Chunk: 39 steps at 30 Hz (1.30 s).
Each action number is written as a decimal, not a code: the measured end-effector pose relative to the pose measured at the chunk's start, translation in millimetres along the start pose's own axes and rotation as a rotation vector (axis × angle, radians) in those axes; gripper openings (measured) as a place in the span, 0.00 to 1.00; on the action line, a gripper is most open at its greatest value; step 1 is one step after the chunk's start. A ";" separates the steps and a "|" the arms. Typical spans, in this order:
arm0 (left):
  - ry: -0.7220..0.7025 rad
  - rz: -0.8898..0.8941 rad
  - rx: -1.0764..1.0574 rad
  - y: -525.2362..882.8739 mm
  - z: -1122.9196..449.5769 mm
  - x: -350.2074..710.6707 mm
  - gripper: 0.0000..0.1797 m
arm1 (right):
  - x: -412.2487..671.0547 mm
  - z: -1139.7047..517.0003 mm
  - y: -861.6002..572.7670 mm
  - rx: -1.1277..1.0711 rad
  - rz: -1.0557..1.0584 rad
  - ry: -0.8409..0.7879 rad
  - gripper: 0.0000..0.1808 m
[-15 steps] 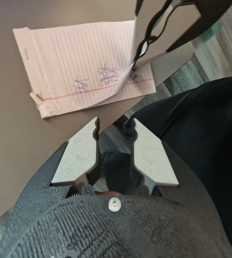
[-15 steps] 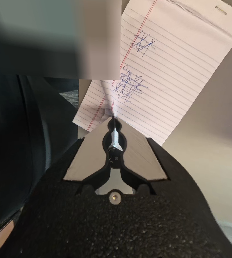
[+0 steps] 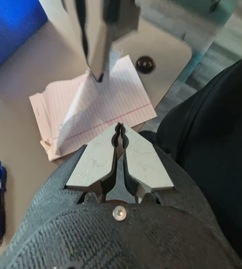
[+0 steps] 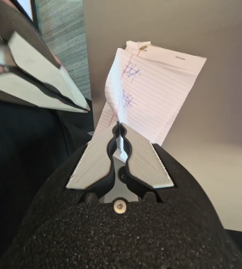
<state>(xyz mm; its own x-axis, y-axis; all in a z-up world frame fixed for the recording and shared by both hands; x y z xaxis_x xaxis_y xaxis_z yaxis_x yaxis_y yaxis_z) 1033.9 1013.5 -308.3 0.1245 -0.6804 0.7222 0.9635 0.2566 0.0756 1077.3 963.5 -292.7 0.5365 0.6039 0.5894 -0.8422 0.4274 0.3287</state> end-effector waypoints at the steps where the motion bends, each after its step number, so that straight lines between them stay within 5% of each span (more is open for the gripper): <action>1: 0.028 -0.027 0.026 2.5 -6.4 -6.7 0.00 | 4.7 1.1 -2.4 -0.007 -0.006 -0.006 0.00; 13: 0.029 -0.096 0.186 75.2 -53.7 -4.4 0.00 | 58.2 -14.7 7.9 0.005 0.091 0.018 0.00; 17: -0.002 0.029 0.208 80.7 -53.0 -17.0 0.00 | 47.9 17.7 -61.5 -0.289 0.095 0.047 0.00; 20: -0.030 0.101 0.226 80.3 -48.0 -22.3 0.00 | -19.5 118.9 -154.7 -0.527 -0.336 -0.099 0.00; 22: -0.020 0.109 0.218 79.1 -49.5 -20.9 0.00 | -56.0 135.2 -145.3 -0.385 -0.495 -0.133 0.00; 25: -0.017 0.127 0.212 79.3 -50.7 -20.1 0.00 | -69.4 119.4 -117.9 -0.478 -0.254 0.032 0.00; 30: 0.150 0.146 0.159 89.8 -46.4 -19.5 0.00 | -15.5 90.5 -78.1 -0.335 -0.241 -0.135 0.00; 35: -0.019 0.148 0.210 127.4 -57.8 44.8 0.00 | -8.2 91.3 -41.5 -0.272 -0.163 -0.154 0.00; 38: 0.179 0.072 0.165 131.1 -95.0 22.1 0.00 | -27.0 86.3 -40.3 -0.275 -0.225 -0.153 0.00; 39: 0.144 0.051 0.160 132.0 -99.9 26.5 0.00 | -32.7 85.5 -41.7 -0.281 -0.245 -0.154 0.00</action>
<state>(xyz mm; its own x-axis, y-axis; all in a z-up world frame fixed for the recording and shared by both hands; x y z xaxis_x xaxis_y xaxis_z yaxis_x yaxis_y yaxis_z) 1188.1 960.8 -347.9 0.2164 -0.7519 0.6227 0.9066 0.3915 0.1577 1090.3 868.5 -262.6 0.6870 0.3626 0.6297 -0.6318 0.7261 0.2713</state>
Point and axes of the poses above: each gripper's, where its closed fingertips meet, z back along the fingers, x out of its top, y = z × x across the jaws, the point moved 1 cm from there along z, back along the fingers, and after that the axes turned 8 degrees about -y, right-handed, at the moved point
